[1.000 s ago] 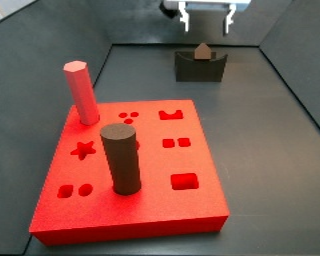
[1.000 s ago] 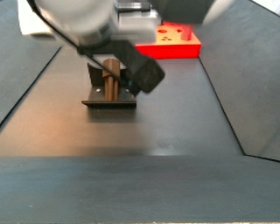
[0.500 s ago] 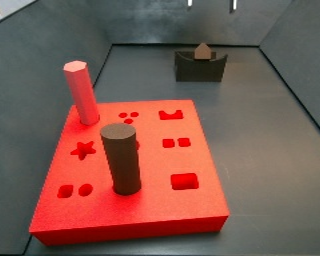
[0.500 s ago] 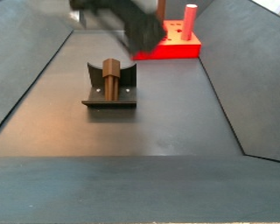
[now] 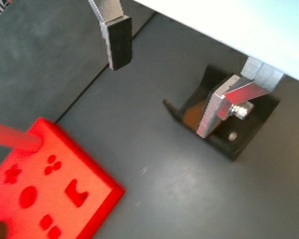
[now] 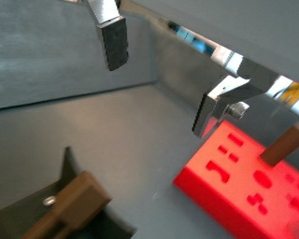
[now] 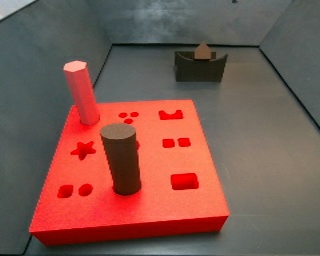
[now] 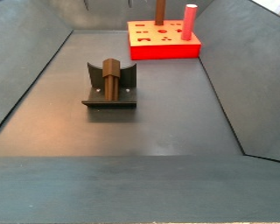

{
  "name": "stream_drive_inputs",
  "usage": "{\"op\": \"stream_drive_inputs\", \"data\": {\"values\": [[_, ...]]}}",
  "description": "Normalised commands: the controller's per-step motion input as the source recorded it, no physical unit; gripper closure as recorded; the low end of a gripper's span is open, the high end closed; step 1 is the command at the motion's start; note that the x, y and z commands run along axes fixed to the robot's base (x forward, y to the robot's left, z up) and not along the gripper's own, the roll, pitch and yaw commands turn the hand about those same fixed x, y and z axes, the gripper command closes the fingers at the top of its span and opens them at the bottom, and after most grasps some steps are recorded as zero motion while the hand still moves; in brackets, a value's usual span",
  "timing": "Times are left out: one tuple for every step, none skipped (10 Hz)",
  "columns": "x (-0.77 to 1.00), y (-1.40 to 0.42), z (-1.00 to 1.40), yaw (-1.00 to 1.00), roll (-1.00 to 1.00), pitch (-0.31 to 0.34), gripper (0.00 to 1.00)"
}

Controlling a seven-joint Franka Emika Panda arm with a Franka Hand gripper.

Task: Pick up the 3 prong object. Move up. Rotate the 3 prong object. Place the 3 prong object on the fixture. Regrasp the 3 prong object. Move to above the board. Insert the 3 prong object.
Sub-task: Regrasp the 3 prong object.

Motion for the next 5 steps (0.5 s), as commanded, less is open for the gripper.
{"op": "stream_drive_inputs", "data": {"values": [[-0.01, -0.04, 0.02, 0.02, 1.0, 0.038, 0.0], [-0.01, -0.03, 0.01, 0.02, 1.0, 0.035, 0.0], [-0.02, -0.03, 0.01, 0.02, 1.0, 0.031, 0.0], [-0.02, -0.02, 0.0, 0.02, 1.0, 0.026, 0.0], [-0.01, -0.02, -0.01, 0.02, 1.0, 0.021, 0.0]]}}
